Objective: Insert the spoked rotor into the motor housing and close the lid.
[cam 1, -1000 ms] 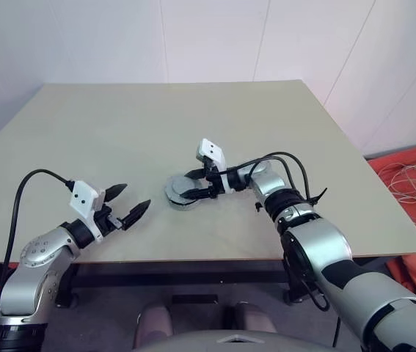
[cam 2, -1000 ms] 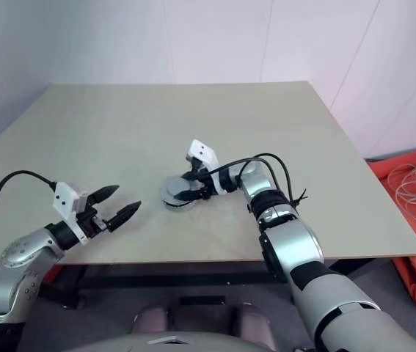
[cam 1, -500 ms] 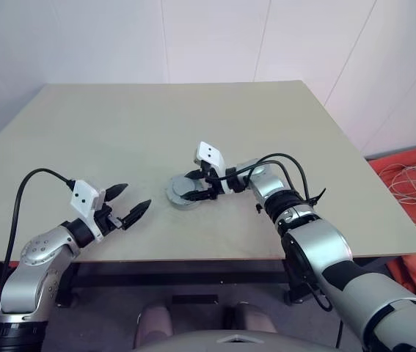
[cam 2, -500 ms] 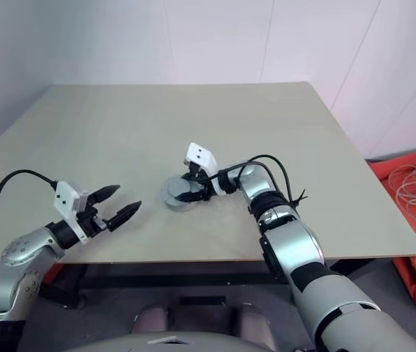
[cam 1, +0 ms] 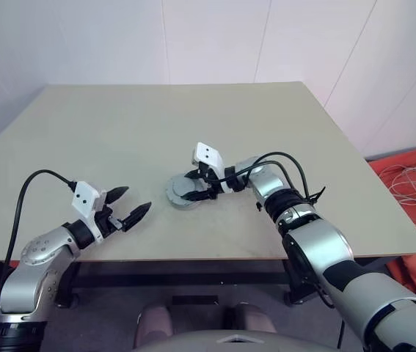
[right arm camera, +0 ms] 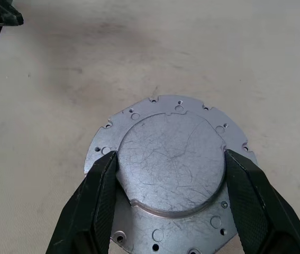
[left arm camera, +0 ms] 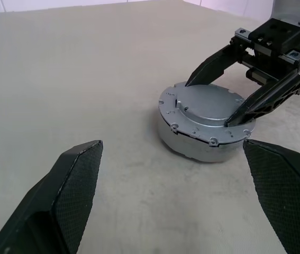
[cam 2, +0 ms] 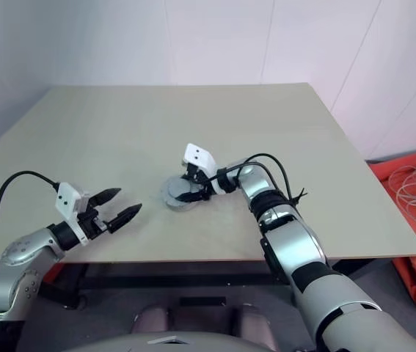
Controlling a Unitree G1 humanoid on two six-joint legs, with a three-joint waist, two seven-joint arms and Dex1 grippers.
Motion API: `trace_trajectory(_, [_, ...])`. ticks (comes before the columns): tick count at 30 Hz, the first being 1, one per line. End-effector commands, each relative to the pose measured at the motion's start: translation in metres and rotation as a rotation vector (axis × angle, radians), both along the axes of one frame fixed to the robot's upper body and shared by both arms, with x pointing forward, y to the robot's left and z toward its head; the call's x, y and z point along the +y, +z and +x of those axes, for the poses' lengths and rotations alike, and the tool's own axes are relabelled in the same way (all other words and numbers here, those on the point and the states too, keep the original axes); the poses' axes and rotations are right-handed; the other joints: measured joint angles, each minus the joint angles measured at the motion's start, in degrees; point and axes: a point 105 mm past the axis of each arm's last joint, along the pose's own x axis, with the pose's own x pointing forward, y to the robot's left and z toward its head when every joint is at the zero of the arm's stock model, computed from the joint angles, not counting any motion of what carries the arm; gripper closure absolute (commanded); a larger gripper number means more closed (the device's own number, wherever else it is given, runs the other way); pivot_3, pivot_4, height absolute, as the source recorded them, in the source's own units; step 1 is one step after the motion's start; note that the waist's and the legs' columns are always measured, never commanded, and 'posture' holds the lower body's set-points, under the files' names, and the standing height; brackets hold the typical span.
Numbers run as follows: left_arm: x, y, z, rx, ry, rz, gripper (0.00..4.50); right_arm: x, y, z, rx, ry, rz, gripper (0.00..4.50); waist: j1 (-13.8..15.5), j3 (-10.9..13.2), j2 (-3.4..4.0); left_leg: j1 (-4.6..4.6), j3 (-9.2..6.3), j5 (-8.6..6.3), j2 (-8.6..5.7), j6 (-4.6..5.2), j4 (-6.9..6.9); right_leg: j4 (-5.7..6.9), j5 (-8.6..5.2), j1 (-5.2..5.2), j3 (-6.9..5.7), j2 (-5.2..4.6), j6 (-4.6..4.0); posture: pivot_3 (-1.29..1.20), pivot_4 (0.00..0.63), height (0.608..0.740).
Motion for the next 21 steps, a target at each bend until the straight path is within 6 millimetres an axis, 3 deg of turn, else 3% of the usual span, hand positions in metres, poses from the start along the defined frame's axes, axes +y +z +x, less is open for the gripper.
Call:
trace_trajectory(1, [0.008,0.012,0.002,-0.03,0.006,0.007,0.0,-0.006,0.002,0.004,-0.038,0.004,-0.063,1.51,0.0,0.0,0.0,0.0,0.0,0.0,0.0,0.0,0.0,0.0,0.0,0.0,0.0,0.0,0.0,0.0,0.0,0.74])
trace_trajectory(7, [0.026,0.018,0.003,-0.022,0.049,0.004,0.0,-0.009,0.003,0.006,-0.012,-0.023,-0.067,1.51,0.0,0.0,0.0,0.0,0.0,0.0,0.0,0.0,0.0,0.0,0.0,0.0,0.0,0.01,0.0,0.0,0.0,0.74])
trace_trajectory(21, [0.029,0.019,0.003,0.01,0.055,-0.011,0.0,-0.014,-0.007,0.005,0.021,-0.03,-0.119,1.51,0.1,0.0,0.02,0.06,0.0,0.0,-0.02,0.0,0.0,0.0,-0.11,0.06,0.03,-0.02,0.2,0.0,0.0,0.74])
